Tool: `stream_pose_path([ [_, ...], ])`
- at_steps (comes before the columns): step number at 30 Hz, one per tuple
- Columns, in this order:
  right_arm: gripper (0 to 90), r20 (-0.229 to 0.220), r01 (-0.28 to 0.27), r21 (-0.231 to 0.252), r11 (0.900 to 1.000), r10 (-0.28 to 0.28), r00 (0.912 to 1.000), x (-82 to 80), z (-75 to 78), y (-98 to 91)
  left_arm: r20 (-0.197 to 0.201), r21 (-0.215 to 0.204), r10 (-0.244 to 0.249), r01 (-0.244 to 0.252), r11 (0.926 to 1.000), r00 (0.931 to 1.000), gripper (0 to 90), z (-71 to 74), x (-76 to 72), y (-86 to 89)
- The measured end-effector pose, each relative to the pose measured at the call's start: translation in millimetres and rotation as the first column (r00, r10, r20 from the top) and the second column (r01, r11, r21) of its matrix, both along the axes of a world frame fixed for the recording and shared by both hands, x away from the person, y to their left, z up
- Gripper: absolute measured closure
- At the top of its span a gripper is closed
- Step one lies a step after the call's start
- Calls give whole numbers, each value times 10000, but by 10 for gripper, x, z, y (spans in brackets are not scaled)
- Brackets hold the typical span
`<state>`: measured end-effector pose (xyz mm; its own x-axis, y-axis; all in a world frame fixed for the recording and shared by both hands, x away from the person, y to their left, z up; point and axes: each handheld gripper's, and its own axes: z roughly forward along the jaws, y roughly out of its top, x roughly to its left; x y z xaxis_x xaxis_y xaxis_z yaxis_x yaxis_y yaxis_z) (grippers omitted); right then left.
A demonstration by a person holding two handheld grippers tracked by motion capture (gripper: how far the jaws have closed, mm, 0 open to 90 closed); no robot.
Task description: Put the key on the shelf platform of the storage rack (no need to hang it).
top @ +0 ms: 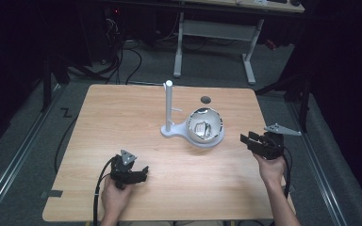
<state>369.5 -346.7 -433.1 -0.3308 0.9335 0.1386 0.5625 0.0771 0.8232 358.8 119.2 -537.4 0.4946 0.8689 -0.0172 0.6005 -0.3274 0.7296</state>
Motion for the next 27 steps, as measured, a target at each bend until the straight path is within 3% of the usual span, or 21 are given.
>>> stream_pose_path([
  [13, 562, -9, 180, 257, 9995, -180, 9998, -233, -117, -111, 3, 5, 0, 0, 10000, 10000, 160, 0, 0, 0],
  [27, 561, -55, 140, 426, 9990, -137, 9999, -350, -207, -121, 5, 8, -1, 1, 10000, 10000, 160, 0, 0, 1],
])
